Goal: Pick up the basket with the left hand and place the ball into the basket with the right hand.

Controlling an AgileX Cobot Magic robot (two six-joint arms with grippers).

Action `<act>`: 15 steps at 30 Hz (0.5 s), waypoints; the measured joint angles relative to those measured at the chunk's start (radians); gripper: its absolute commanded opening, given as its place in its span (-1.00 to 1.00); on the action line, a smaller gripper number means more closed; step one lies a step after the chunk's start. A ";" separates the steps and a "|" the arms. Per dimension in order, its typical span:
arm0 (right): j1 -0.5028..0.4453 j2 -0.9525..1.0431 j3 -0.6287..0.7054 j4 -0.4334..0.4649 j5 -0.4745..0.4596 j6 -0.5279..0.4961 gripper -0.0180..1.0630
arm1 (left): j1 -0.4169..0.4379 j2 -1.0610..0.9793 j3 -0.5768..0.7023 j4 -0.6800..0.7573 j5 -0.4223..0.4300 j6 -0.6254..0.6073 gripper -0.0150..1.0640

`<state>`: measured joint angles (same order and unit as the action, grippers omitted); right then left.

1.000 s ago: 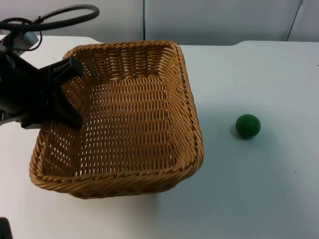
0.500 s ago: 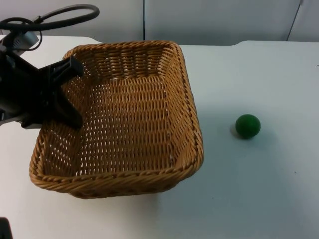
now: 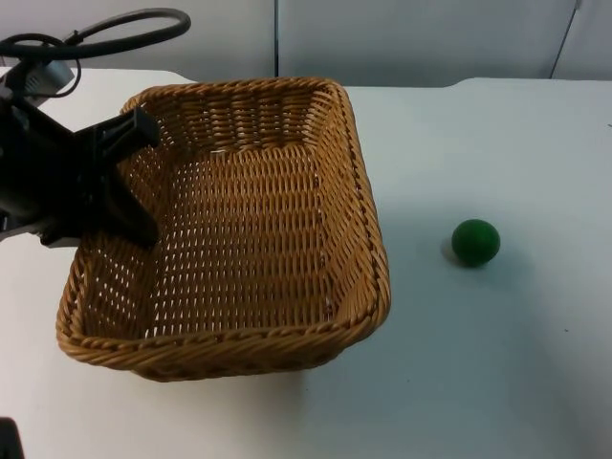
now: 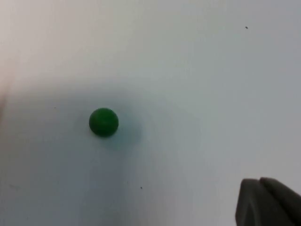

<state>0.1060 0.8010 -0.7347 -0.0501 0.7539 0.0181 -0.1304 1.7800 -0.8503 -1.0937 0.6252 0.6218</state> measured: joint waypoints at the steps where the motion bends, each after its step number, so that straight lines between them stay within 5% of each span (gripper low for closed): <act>1: 0.000 0.000 0.000 0.000 0.000 0.000 -0.74 | 0.000 0.000 0.000 0.000 0.000 0.000 -0.97; 2: 0.000 0.085 -0.030 -0.004 -0.009 0.002 -0.74 | 0.000 0.000 0.000 0.000 0.000 0.000 -0.97; 6: 0.000 0.281 -0.110 -0.001 -0.039 0.006 0.08 | 0.000 0.000 0.000 0.000 0.000 0.002 -0.97; 9: 0.000 0.451 -0.178 0.033 -0.055 0.013 0.30 | 0.000 0.000 0.000 0.000 0.000 0.002 -0.97; 15: 0.000 0.684 -0.220 0.142 -0.136 0.008 0.32 | 0.000 0.000 0.000 0.000 0.000 0.002 -0.97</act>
<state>0.1060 1.4849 -0.9547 0.0923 0.6178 0.0259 -0.1304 1.7800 -0.8503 -1.0937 0.6252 0.6240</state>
